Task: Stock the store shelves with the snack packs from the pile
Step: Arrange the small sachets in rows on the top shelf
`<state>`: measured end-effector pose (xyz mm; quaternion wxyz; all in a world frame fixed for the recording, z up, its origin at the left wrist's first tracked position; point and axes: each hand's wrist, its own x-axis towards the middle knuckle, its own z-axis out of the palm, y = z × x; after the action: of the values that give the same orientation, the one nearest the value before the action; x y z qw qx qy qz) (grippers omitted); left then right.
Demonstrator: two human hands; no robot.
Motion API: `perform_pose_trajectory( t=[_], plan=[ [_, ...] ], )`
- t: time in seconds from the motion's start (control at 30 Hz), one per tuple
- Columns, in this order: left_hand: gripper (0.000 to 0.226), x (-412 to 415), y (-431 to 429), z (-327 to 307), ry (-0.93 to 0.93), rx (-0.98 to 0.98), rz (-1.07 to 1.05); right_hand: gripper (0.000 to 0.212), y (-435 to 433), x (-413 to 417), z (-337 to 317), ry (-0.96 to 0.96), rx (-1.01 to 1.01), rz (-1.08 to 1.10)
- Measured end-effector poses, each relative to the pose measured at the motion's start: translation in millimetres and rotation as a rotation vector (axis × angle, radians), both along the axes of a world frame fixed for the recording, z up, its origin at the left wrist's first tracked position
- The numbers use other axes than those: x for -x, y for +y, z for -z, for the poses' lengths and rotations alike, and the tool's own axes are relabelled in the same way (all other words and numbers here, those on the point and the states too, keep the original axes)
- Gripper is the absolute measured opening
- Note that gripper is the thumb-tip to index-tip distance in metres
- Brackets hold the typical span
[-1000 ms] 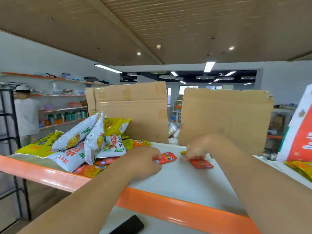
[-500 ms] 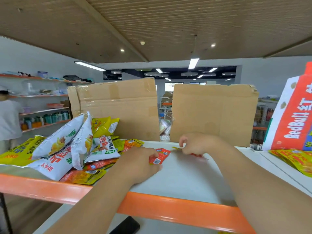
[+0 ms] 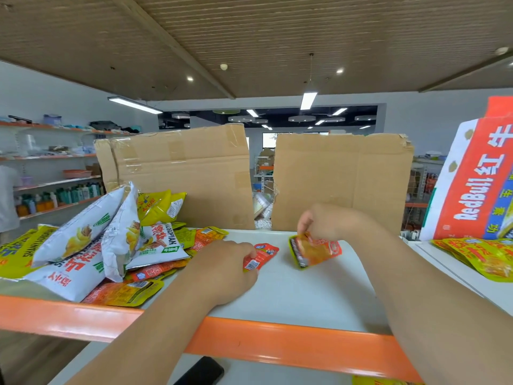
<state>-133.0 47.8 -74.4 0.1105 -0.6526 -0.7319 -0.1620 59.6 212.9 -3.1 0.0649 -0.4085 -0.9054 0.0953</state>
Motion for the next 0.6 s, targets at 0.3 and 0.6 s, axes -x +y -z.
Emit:
perform_pose_trajectory(
  t=[0.3,0.6],
  plan=[
    [0.026,0,-2,-8,-0.116,-0.244,-0.062,0.017,-15,-1,1,-0.208,0.059,0.081],
    [0.037,13,3,1,-0.154,-0.111,-0.170,0.053,-26,0,-2,-0.293,0.056,0.139]
  ],
)
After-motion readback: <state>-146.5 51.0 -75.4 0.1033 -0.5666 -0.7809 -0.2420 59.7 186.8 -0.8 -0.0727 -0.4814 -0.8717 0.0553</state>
